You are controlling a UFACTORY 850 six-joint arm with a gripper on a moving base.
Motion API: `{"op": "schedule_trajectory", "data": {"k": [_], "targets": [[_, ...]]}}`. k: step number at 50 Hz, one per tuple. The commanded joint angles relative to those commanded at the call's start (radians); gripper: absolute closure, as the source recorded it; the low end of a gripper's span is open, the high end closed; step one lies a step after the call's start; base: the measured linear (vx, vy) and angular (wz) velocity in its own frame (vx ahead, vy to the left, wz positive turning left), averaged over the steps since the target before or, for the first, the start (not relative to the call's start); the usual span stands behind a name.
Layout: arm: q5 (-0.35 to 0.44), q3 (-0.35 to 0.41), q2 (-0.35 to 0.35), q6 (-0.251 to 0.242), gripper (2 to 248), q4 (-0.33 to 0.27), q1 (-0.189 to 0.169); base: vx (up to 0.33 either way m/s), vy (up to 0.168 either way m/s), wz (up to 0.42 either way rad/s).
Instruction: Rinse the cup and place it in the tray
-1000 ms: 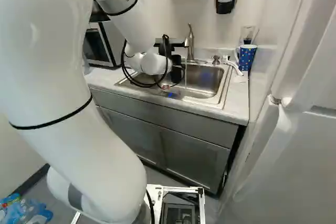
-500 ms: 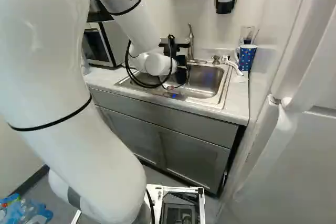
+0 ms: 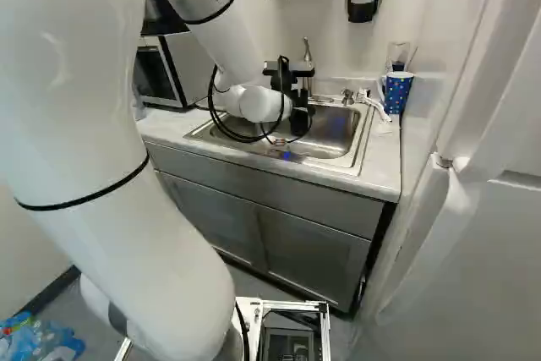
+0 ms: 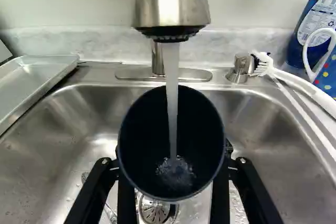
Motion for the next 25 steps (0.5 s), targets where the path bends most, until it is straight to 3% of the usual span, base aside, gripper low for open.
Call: {"op": "schedule_trajectory", "data": {"k": [25], "targets": [[0.000, 0.000, 0.000, 0.000, 125, 0.000, 0.000, 0.000, 0.000, 0.000]]}}
